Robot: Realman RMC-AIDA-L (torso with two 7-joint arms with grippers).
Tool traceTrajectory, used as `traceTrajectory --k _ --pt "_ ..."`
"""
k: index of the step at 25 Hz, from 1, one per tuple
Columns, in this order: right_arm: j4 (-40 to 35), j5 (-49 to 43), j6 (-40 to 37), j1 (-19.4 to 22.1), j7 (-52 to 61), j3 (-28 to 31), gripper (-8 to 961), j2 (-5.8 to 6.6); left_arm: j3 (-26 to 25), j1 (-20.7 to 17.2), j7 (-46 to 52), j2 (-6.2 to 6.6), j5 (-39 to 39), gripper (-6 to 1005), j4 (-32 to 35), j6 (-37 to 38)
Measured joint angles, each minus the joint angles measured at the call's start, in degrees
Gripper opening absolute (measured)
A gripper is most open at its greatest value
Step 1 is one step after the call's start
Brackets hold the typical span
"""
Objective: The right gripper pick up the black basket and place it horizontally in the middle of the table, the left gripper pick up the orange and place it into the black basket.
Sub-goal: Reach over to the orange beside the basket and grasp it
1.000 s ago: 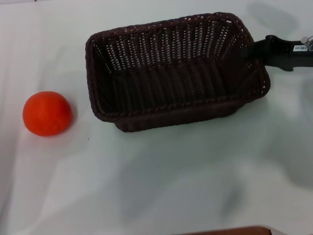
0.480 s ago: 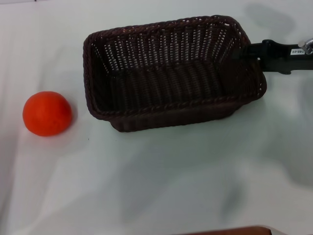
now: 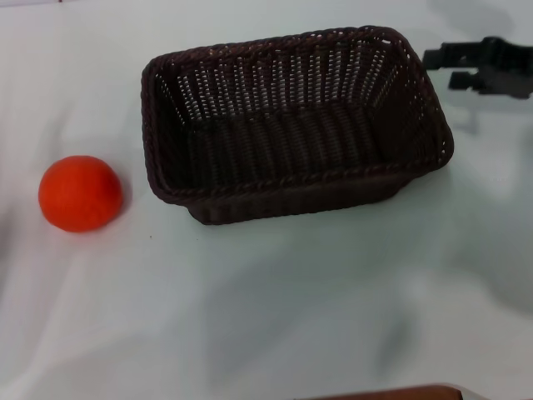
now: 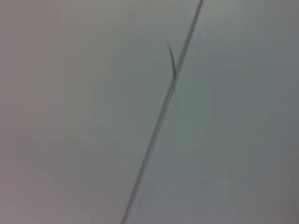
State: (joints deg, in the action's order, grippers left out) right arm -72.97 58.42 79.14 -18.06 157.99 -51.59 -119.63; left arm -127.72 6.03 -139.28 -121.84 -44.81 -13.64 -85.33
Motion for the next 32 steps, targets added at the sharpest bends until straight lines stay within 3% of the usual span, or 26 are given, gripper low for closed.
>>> traceTrajectory --k 3,5,6,8,10,14,21,24,32 --pt "-0.8 0.7 0.9 0.1 -2.6 3.4 734 0.01 5.3 -2.9 10.6 3.27 -4.2 826 -6.8 4.3" --pt "-0.9 2.5 1.0 0.3 -5.1 5.7 734 0.03 6.4 -4.5 18.6 6.67 -11.1 826 -10.9 4.8" --pt "-0.8 3.4 1.3 0.4 -6.4 7.1 734 0.03 6.4 -4.5 18.6 6.67 -11.1 826 -10.9 4.8" --pt "-0.9 5.1 1.6 0.3 -9.4 10.1 734 0.06 6.4 -5.0 21.5 8.23 -16.0 826 -13.0 4.3" --pt "-0.9 6.8 2.0 0.1 -12.5 13.3 733 0.23 6.3 -5.0 22.1 8.55 -20.3 826 -14.6 4.2" --pt "-0.5 11.6 2.5 -0.1 -18.6 18.3 733 0.48 5.9 -3.8 21.6 6.75 -25.9 827 -16.1 6.8" --pt "6.7 25.7 2.1 0.5 -30.7 21.4 733 0.09 5.4 -1.1 14.6 0.60 -28.6 824 -16.2 15.0" --pt "11.1 28.9 2.1 0.2 -34.5 22.6 730 0.22 4.5 -0.3 12.5 -1.32 -28.9 819 -16.2 17.4" --pt "15.2 32.5 3.1 0.5 -40.4 24.0 722 0.23 4.8 0.4 12.8 -1.60 -29.0 804 -15.6 20.2"
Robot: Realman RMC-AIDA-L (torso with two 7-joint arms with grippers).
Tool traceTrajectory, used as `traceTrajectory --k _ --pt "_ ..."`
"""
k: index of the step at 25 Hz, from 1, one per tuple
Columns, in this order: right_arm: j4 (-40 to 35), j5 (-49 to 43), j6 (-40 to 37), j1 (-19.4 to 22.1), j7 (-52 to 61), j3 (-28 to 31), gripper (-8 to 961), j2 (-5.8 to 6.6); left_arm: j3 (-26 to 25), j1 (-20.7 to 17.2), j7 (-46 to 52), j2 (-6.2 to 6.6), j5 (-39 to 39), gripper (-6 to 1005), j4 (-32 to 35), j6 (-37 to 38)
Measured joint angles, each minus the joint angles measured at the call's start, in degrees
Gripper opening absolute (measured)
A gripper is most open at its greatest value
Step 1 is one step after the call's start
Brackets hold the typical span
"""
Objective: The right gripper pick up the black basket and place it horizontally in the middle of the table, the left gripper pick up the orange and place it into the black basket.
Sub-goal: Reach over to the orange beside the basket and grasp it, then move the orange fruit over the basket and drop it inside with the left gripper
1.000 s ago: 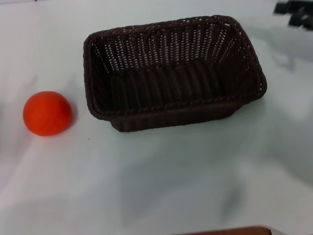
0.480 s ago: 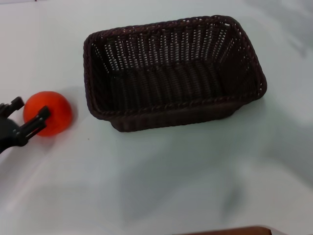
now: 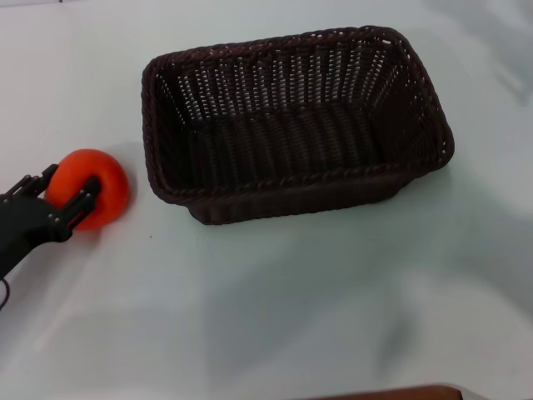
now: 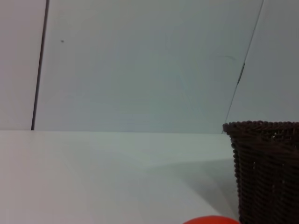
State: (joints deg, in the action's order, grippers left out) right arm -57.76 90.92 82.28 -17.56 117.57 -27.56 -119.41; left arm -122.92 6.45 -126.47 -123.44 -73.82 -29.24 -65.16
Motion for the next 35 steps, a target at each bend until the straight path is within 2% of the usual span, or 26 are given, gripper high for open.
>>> traceTrajectory --k 1,7,13,16,20,25,30,35 --pt "0.8 0.7 0.3 0.0 -1.1 0.5 721 0.00 0.1 0.0 0.0 -0.09 0.0 802 0.0 0.6" --pt "7.4 5.2 1.7 0.0 -8.5 3.6 718 -0.02 -0.3 0.0 0.3 -0.44 0.4 591 0.0 1.4" --pt "12.3 7.2 3.0 0.1 -12.3 7.7 715 -0.03 -0.7 -0.3 0.7 -0.48 0.6 443 -0.2 1.0" --pt "13.6 7.3 3.7 0.1 -13.4 8.6 714 -0.01 -2.6 -0.5 0.7 -0.48 1.2 411 -0.5 -2.1" --pt "15.2 7.4 3.8 0.0 -14.4 9.7 714 0.01 -7.4 -0.6 1.4 -0.36 1.4 388 -1.2 -11.6" --pt "16.0 7.5 4.2 -0.6 -14.7 10.3 715 -0.02 -8.4 -0.8 5.0 -0.71 1.8 366 -6.0 -19.5" --pt "17.2 7.5 4.6 -1.4 -15.1 10.3 715 0.02 -6.7 3.6 6.3 -0.94 3.3 324 -6.1 -27.6" --pt "19.3 7.5 4.7 -2.3 -17.4 10.4 715 0.07 -1.5 11.9 4.5 -1.18 3.3 272 0.4 -26.7"
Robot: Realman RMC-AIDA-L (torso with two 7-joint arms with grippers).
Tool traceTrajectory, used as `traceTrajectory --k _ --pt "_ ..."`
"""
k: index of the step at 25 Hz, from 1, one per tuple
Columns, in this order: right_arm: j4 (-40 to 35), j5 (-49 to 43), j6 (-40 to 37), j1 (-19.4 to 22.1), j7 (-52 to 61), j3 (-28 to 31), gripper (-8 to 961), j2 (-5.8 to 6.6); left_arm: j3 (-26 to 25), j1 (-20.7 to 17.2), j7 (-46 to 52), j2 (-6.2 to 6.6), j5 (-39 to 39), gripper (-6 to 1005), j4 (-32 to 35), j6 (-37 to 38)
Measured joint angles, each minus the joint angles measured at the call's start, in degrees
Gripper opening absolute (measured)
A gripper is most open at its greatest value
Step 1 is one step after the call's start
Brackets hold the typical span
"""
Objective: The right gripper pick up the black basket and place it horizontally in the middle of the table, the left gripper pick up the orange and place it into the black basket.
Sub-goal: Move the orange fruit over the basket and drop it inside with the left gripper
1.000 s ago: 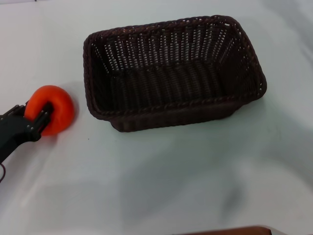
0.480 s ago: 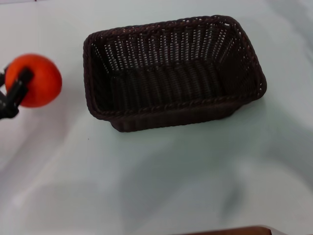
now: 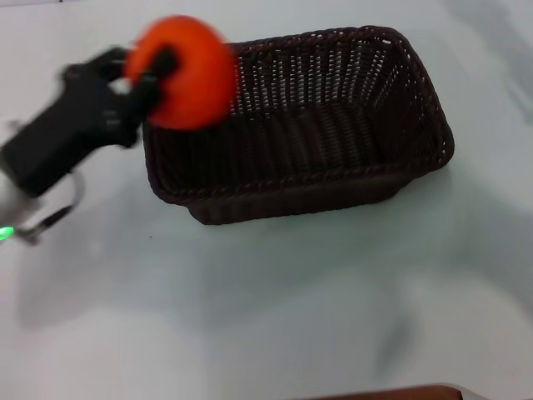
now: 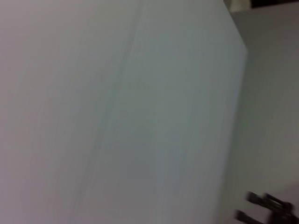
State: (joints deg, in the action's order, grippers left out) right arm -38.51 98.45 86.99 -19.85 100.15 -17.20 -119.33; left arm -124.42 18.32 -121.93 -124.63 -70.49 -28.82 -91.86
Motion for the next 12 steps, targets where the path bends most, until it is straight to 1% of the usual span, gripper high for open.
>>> traceTrajectory --k 3,6,9,12 --pt "1.0 0.0 0.0 -0.2 -0.8 0.0 716 0.02 1.6 6.0 -2.4 0.00 0.0 245 6.8 2.2" --pt "1.5 0.0 0.0 -0.2 -1.4 0.1 716 0.04 2.6 9.5 -6.1 0.00 0.0 218 11.0 4.2" --pt "2.2 0.0 0.1 -0.2 -2.4 0.2 716 0.03 2.8 11.2 -9.8 -0.01 1.2 275 14.7 5.6" --pt "3.6 0.2 0.1 -0.2 -4.4 0.8 716 0.02 3.0 10.9 -12.1 0.00 2.8 332 16.0 5.8"
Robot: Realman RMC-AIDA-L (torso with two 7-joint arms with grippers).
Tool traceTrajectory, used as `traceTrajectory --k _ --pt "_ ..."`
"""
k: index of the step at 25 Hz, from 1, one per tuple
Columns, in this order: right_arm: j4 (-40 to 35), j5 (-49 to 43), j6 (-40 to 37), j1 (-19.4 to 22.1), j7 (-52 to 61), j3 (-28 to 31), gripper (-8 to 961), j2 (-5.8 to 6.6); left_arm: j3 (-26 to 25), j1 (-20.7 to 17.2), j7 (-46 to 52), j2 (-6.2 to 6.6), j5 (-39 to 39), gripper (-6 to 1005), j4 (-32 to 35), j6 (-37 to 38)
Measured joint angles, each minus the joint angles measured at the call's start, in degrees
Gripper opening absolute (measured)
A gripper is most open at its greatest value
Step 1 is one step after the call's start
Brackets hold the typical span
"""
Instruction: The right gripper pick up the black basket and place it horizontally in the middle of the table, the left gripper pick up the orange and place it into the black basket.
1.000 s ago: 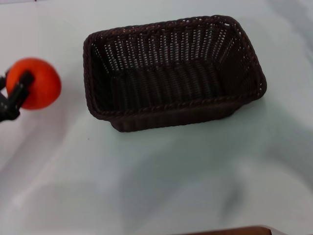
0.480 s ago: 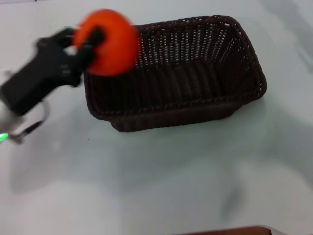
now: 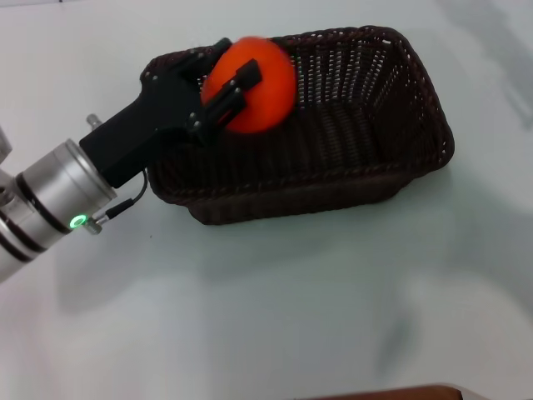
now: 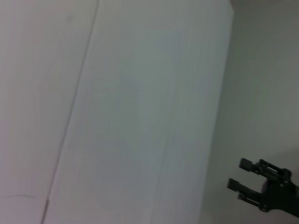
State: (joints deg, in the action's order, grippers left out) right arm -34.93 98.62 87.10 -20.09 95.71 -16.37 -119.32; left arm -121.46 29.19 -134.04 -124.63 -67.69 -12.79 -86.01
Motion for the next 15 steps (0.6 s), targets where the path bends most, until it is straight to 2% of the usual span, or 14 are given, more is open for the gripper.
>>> traceTrajectory --k 4,7,11,15 --pt "2.6 1.2 0.0 -0.2 -3.1 1.4 715 -0.02 -0.3 -1.8 -1.4 0.00 0.6 421 0.1 0.1" --pt "3.8 2.7 0.0 -0.2 -5.4 1.8 716 -0.07 -0.4 -4.5 -2.8 0.07 2.4 489 -0.5 -0.2" --pt "5.9 3.4 0.3 -0.3 -11.0 3.7 716 -0.22 -3.0 -10.9 -6.9 0.10 9.2 578 -1.9 -1.7" --pt "12.4 8.3 0.4 -0.4 -22.7 6.5 715 -0.25 -7.2 -16.5 -12.2 0.04 16.1 761 -1.4 -3.4"
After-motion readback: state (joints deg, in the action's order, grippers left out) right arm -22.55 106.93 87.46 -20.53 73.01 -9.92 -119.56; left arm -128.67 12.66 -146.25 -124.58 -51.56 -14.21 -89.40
